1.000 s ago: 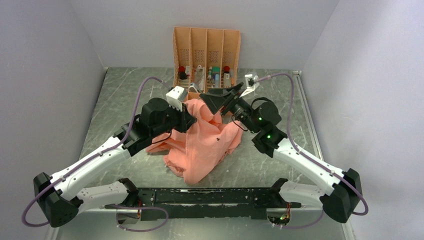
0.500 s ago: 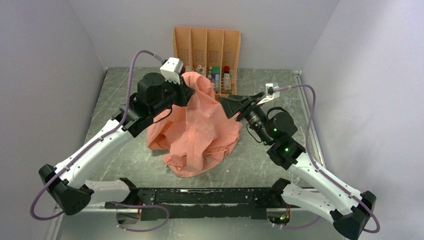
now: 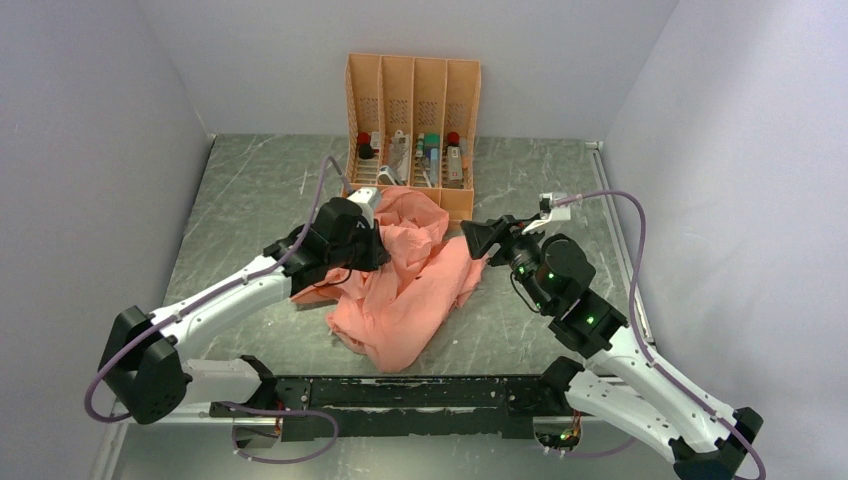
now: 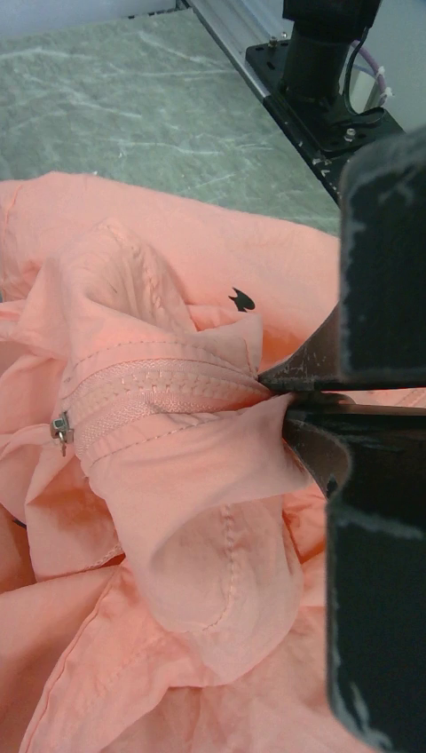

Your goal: Zip up the jacket

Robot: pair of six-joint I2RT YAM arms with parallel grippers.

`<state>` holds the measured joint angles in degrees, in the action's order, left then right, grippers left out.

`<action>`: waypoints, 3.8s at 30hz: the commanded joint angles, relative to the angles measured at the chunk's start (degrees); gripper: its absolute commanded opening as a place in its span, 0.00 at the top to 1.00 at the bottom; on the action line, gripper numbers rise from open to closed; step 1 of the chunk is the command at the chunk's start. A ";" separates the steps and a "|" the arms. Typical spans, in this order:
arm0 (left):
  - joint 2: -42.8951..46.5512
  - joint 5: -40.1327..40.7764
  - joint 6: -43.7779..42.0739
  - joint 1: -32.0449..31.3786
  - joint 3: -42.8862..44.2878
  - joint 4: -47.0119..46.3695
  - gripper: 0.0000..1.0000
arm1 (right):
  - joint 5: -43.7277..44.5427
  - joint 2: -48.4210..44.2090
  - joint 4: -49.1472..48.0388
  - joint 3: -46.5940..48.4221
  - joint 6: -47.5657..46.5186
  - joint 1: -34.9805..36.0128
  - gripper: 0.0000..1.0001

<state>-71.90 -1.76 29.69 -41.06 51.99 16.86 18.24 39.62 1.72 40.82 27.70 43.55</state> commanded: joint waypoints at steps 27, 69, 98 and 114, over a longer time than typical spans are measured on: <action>-6.04 10.69 -12.81 8.76 25.90 6.65 0.00 | 13.54 9.43 1.50 2.57 -11.03 -6.72 0.19; -13.01 7.88 -31.91 40.83 -25.55 -61.01 0.07 | 3.91 42.21 -56.46 -22.20 -28.87 -32.93 0.01; -16.08 -7.71 -34.12 46.36 -39.62 -87.90 0.07 | -2.43 49.61 -70.88 -27.19 -28.49 -36.25 0.01; -17.49 0.74 -30.04 46.87 -36.83 -85.21 0.07 | -3.62 50.74 -68.93 -25.53 -29.03 -36.08 0.01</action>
<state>-89.01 -3.36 -1.48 5.19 13.50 -66.19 15.75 89.14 -66.52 14.35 -0.49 7.77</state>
